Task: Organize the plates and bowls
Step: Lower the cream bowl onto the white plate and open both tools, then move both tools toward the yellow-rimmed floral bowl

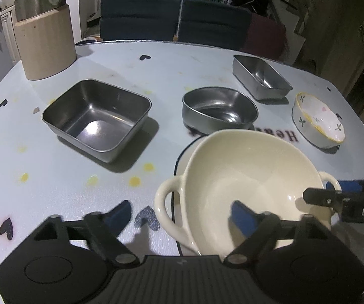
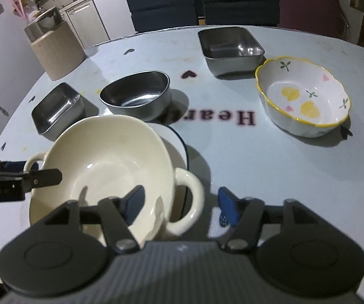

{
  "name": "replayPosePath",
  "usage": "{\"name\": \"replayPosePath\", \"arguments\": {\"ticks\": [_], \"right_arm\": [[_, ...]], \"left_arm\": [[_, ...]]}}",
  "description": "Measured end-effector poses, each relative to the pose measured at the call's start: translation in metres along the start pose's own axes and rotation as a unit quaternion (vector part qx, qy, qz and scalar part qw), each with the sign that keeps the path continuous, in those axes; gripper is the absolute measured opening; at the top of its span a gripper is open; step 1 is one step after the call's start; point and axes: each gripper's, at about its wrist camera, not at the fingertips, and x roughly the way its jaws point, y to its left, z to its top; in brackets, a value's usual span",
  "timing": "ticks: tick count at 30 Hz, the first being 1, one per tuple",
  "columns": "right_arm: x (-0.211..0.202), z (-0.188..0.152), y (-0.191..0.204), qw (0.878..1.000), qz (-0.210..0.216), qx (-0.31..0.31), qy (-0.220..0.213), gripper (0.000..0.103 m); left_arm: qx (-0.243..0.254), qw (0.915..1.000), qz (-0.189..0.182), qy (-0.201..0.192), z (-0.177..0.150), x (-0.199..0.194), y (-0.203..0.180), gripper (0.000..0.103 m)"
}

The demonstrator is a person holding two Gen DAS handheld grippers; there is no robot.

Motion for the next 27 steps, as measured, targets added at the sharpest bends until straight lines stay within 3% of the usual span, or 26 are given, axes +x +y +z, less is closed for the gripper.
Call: {"name": "replayPosePath", "arguments": {"ticks": [10, 18, 27], "right_arm": [[-0.010, -0.007, -0.008, 1.000, -0.004, 0.003, -0.016, 0.102], [-0.022, -0.014, -0.012, 0.999, 0.008, -0.008, -0.034, 0.103], [-0.049, -0.002, -0.030, 0.997, 0.005, 0.004, -0.076, 0.103]], "left_arm": [[0.000, 1.0000, 0.006, 0.007, -0.010, -0.011, -0.006, 0.103], [-0.007, 0.9999, 0.014, 0.003, -0.007, -0.019, -0.012, 0.103], [-0.002, 0.9995, -0.006, -0.030, 0.027, -0.027, -0.042, 0.103]]}}
